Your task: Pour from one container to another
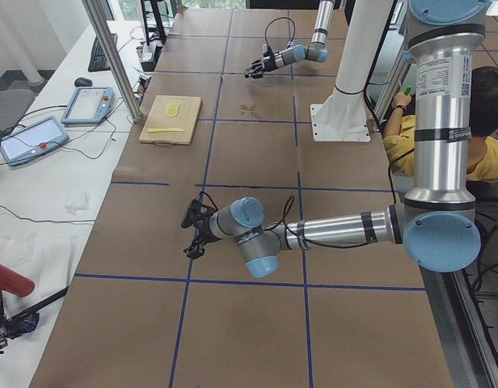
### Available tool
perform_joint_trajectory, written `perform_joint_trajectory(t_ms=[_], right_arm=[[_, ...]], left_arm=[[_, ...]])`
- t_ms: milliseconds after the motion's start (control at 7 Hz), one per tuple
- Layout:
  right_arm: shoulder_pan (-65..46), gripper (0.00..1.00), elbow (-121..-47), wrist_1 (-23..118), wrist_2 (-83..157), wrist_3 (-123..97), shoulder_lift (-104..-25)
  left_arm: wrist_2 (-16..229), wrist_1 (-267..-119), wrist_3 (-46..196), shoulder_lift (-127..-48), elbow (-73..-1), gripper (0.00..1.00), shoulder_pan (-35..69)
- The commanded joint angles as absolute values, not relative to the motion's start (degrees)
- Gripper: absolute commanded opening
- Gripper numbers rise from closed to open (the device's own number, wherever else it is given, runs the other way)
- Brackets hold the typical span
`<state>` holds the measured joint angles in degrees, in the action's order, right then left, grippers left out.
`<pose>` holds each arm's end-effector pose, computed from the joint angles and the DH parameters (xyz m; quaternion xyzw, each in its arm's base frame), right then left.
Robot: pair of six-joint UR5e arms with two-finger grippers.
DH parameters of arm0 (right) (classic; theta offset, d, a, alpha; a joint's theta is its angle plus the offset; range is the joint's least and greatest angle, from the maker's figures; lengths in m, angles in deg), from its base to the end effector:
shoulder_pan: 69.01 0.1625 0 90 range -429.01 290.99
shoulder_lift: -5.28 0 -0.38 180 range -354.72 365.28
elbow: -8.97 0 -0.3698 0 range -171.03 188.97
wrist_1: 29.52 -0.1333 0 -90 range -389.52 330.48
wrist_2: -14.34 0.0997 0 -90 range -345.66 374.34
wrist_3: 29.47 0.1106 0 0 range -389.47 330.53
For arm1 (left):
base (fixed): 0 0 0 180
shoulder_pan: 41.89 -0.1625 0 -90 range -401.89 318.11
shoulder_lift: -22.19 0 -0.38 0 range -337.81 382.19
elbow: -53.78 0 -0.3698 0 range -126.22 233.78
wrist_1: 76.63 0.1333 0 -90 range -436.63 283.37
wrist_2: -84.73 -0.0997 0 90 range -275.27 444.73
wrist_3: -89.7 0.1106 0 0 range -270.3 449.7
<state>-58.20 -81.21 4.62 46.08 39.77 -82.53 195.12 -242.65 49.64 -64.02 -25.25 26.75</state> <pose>-0.4347 -0.3145 0.4728 0.5249 -0.2933 0.1698 0.7808 0.0834 -0.4735 0.5983 0.3533 0.3870 -0.0486 0.8503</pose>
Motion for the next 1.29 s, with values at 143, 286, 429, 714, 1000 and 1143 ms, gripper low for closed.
perform_joint_trajectory(t_ms=[143,286,429,714,1000,1143], right_arm=[[-58.64,0.03,-77.51,-1.12,46.24,39.61,-82.34],[-58.82,0.03,-77.34,-1.04,46.15,39.61,-82.52],[-58.82,0.09,-77.60,-1.13,46.15,39.61,-82.43],[-58.82,0.54,-77.43,-1.21,45.80,39.70,-82.43],[-58.82,1.00,-77.95,-1.21,45.71,39.61,-82.52],[-58.82,1.00,-78.13,-1.21,45.71,39.61,-82.52]], left_arm=[[195.12,-242.65,49.71,-63.86,-25.58,1.00,26.75],[195.04,-242.65,49.71,-63.42,-26.20,1.00,26.75],[195.04,-242.65,49.71,-63.33,-26.38,1.00,26.84],[195.04,-242.65,49.71,-63.15,-26.38,1.00,26.75],[194.95,-242.65,49.71,-63.15,-26.38,1.00,26.84],[194.95,-242.65,49.71,-63.15,-26.38,1.00,26.75]])
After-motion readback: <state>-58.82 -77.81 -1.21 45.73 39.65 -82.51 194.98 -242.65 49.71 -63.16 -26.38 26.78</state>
